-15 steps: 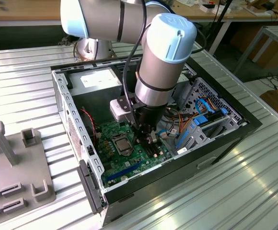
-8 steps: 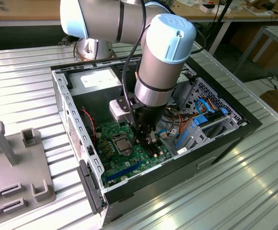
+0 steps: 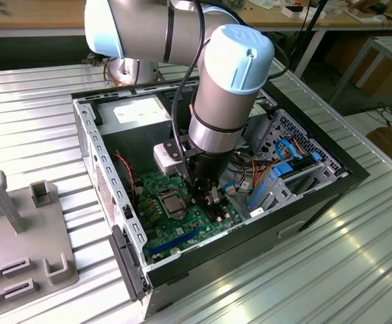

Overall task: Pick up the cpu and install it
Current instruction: 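Install the first cpu locking lever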

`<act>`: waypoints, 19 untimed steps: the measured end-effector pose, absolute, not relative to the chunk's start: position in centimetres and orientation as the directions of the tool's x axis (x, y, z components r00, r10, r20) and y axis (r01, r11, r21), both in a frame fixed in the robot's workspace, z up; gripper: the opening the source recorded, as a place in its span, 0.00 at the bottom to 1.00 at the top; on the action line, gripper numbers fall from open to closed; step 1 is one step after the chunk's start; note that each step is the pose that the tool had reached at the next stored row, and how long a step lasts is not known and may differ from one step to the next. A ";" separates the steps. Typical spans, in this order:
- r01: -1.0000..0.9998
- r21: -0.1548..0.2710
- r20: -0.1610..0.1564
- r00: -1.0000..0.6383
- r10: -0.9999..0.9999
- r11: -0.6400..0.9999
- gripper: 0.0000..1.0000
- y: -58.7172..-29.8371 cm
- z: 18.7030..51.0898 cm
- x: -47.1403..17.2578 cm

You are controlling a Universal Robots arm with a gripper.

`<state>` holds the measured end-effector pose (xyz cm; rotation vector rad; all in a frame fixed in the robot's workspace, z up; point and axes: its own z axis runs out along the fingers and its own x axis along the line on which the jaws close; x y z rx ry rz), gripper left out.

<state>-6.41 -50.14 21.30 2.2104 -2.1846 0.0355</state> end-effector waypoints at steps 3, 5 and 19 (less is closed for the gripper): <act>-1.000 0.008 0.040 0.014 -0.999 -0.014 0.11 -50.2 21.2 -6.4; -1.000 0.008 0.040 0.016 -0.999 -0.015 0.11 -50.2 21.1 -6.4; -0.999 0.008 0.040 0.033 -0.999 -0.032 0.11 -50.3 20.5 -6.0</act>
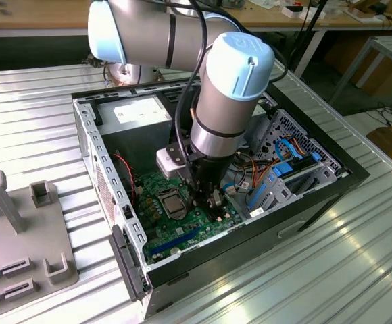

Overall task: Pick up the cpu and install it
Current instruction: 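Install the first cpu locking lever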

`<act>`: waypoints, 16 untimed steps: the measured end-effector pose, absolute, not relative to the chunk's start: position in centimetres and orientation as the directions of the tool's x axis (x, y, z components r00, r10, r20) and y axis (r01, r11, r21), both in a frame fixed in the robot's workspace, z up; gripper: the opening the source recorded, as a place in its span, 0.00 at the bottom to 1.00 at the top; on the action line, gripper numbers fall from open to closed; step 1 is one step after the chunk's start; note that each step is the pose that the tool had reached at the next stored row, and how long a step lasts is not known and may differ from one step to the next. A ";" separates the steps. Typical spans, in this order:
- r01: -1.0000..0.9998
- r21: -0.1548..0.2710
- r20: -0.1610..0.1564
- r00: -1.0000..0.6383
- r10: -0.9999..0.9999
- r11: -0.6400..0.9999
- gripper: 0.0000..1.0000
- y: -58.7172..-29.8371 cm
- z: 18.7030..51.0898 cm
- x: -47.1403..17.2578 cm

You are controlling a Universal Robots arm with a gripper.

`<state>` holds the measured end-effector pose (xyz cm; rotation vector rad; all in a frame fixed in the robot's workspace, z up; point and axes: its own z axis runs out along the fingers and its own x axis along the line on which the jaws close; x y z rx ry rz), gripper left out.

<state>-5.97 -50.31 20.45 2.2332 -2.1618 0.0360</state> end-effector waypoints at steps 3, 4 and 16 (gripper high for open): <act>-0.999 0.008 0.040 0.037 -0.999 -0.037 0.11 -50.3 20.3 -5.9; -0.999 0.008 0.040 0.038 -0.998 -0.038 0.11 -50.3 20.3 -5.9; -0.998 0.008 0.040 0.055 -0.998 -0.055 0.11 -50.3 19.9 -5.7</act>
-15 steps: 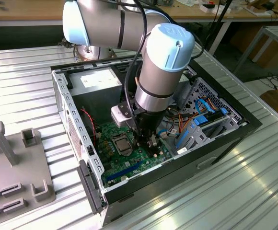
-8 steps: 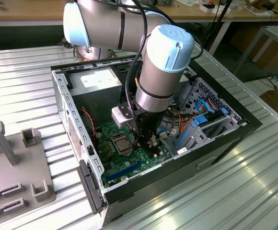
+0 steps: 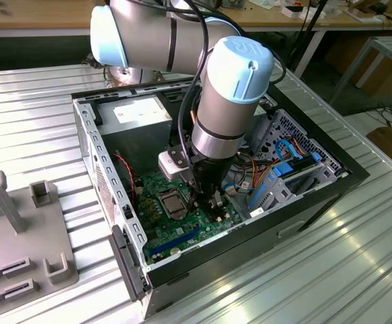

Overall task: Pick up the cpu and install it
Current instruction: 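Install the first cpu locking lever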

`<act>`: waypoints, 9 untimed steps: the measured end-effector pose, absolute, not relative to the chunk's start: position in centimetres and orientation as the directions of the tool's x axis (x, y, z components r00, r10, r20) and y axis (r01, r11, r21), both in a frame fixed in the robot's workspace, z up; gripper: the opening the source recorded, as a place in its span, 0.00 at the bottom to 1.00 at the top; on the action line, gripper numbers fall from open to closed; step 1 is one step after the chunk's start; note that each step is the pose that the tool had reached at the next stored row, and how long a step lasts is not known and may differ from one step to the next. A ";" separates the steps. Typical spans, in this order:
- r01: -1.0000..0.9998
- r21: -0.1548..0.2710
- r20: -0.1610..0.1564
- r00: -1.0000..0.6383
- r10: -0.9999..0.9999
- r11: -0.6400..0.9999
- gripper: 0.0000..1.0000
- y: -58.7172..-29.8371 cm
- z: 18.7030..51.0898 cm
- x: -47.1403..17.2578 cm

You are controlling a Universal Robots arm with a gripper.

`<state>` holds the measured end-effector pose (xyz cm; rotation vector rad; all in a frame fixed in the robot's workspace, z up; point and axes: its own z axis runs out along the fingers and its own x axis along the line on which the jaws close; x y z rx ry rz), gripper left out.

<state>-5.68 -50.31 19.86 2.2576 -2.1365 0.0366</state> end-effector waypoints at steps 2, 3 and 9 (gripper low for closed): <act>-0.998 0.008 0.040 0.059 -0.997 -0.058 0.11 -50.3 19.9 -5.7; -0.998 0.008 0.040 0.060 -0.997 -0.060 0.11 -50.3 19.9 -5.7; -0.997 0.008 0.040 0.072 -0.997 -0.072 0.11 -50.3 19.9 -5.7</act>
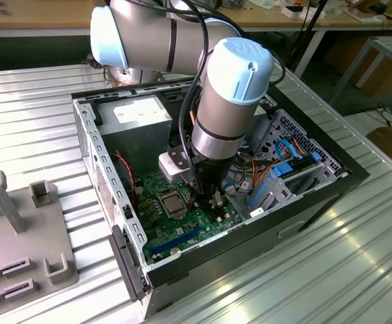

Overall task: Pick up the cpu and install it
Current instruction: 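Install the first cpu locking lever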

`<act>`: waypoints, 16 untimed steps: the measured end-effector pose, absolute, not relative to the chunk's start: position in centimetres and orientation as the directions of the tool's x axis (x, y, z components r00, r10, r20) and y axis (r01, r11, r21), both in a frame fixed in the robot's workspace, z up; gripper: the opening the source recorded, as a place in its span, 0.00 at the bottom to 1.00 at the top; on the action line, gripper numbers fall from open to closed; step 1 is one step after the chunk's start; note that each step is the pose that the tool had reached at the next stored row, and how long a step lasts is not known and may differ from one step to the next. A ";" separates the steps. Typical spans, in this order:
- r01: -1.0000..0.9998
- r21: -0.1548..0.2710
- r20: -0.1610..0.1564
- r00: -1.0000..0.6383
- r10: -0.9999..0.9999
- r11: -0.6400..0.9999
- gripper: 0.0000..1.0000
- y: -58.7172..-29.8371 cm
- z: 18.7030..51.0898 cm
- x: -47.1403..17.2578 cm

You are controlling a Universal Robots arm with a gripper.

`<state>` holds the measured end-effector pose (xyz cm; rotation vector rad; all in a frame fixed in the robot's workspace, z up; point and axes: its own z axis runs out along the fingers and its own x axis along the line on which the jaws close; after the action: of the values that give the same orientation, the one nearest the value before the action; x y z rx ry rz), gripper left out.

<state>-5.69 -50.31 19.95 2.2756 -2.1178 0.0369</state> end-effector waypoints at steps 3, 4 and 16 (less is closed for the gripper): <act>-0.997 0.008 0.040 0.072 -0.997 -0.072 0.11 -50.3 20.9 -5.7; -0.997 0.008 0.040 0.072 -0.997 -0.072 0.11 -50.3 21.4 -5.8; -0.997 0.008 0.040 0.075 -0.996 -0.074 0.11 -50.2 23.0 -6.4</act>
<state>-6.39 -50.24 23.02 2.2787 -2.1146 0.0372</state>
